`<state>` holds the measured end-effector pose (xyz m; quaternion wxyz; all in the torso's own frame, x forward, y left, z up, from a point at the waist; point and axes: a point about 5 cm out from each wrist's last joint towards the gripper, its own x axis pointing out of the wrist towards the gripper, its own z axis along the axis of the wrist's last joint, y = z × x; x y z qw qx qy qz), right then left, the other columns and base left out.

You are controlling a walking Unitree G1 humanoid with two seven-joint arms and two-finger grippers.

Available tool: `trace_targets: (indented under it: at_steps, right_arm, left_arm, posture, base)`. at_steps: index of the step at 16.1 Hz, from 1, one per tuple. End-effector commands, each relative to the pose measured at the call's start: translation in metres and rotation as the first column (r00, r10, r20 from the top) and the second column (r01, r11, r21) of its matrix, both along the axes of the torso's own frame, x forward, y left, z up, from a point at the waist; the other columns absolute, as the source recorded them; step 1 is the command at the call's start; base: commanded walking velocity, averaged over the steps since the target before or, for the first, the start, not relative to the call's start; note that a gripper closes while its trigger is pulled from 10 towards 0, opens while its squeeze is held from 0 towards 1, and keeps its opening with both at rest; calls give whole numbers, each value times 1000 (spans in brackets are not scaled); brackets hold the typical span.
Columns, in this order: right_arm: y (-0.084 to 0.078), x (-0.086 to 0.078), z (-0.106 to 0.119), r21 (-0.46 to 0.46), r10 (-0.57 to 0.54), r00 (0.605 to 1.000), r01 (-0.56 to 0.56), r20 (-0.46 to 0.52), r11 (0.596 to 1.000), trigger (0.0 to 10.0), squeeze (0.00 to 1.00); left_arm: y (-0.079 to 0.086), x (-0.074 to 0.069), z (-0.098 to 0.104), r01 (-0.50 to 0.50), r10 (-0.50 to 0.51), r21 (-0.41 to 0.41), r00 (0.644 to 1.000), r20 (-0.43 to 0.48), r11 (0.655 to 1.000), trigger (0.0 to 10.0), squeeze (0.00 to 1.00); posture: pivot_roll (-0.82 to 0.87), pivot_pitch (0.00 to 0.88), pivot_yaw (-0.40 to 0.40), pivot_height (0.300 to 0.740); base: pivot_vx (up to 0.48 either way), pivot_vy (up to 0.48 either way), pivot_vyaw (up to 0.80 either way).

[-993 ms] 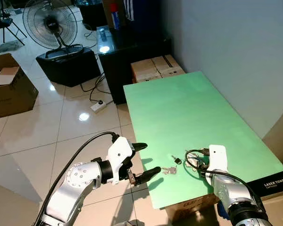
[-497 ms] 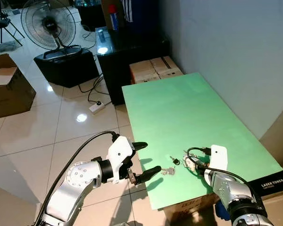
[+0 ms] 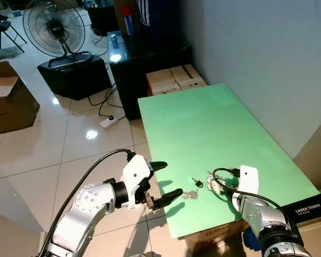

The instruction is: Hang keys on a hook

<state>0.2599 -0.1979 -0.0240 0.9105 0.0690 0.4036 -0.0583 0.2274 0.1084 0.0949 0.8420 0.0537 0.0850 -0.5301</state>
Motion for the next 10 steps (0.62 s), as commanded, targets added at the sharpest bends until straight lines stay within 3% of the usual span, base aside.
trace_targets:
  at_steps: [1,7,10]
  right_arm:
    - [5,-5,-6,28,-4,999,5,-35,1000,0,0]
    - [1,-4,-4,20,-29,999,29,-16,999,0,0]
    - [-6,0,3,-17,-48,998,49,44,999,0,0]
  left_arm:
    - [3,-1,1,-4,4,15,1000,6,1000,10000,0]
    - [2,1,1,-3,3,17,1000,9,1000,10000,0]
    - [1,2,1,-5,5,16,1000,10,1000,10000,0]
  posture:
    - [-13,6,129,740]
    - [-15,7,133,740]
    - [-21,8,137,740]
  base:
    - [0,0,0]
    - [0,0,0]
    - [0,0,0]
